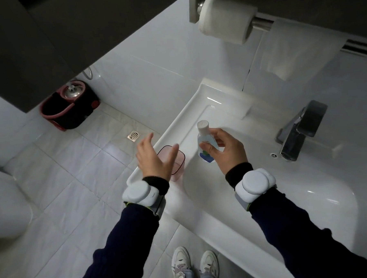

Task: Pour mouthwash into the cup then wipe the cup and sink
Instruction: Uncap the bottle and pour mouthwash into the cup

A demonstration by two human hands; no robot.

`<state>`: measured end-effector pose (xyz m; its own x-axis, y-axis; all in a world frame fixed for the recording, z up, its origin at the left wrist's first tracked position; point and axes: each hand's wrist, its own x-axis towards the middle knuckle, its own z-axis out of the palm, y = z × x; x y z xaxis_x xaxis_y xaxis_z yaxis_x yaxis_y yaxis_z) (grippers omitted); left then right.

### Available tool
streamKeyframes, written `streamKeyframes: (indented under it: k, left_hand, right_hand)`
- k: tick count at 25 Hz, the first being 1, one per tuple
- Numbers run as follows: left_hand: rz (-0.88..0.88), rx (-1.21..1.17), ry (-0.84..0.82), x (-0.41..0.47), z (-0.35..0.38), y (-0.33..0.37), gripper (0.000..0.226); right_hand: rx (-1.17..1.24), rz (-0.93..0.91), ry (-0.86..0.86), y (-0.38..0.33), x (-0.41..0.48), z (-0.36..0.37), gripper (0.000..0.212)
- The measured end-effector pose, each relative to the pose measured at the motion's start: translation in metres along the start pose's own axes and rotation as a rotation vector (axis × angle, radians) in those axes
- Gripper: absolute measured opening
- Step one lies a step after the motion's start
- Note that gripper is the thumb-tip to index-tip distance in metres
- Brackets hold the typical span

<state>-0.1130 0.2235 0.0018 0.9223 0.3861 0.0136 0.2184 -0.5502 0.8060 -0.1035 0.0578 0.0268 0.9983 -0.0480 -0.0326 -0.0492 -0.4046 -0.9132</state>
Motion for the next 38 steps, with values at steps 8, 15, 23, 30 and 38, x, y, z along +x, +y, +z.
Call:
streamKeyframes:
  k: [8,15,23,30,38]
  left_hand:
    - [0.558,0.066,-0.502,0.025,-0.031,0.092,0.026]
    - [0.679,0.200,-0.618,0.018,-0.034,0.094,0.024]
    - [0.633,0.284,-0.379,0.010,-0.031,0.095,0.032]
    - [0.725,0.218,-0.580,-0.003,-0.040,0.103,0.032]
    - [0.684,0.215,-0.533,-0.010,-0.038,0.099,0.042]
  right_hand:
    - [-0.056,-0.009,-0.179,-0.011,0.001,-0.014,0.028]
    - [-0.018,-0.024,-0.206,-0.008,-0.010,-0.020,0.030]
    - [0.000,-0.022,-0.152,-0.014,-0.011,-0.020,0.031]
    - [-0.037,-0.025,-0.169,-0.011,-0.021,-0.023,0.032]
    - [0.012,-0.022,-0.159,-0.010,-0.025,-0.024,0.030]
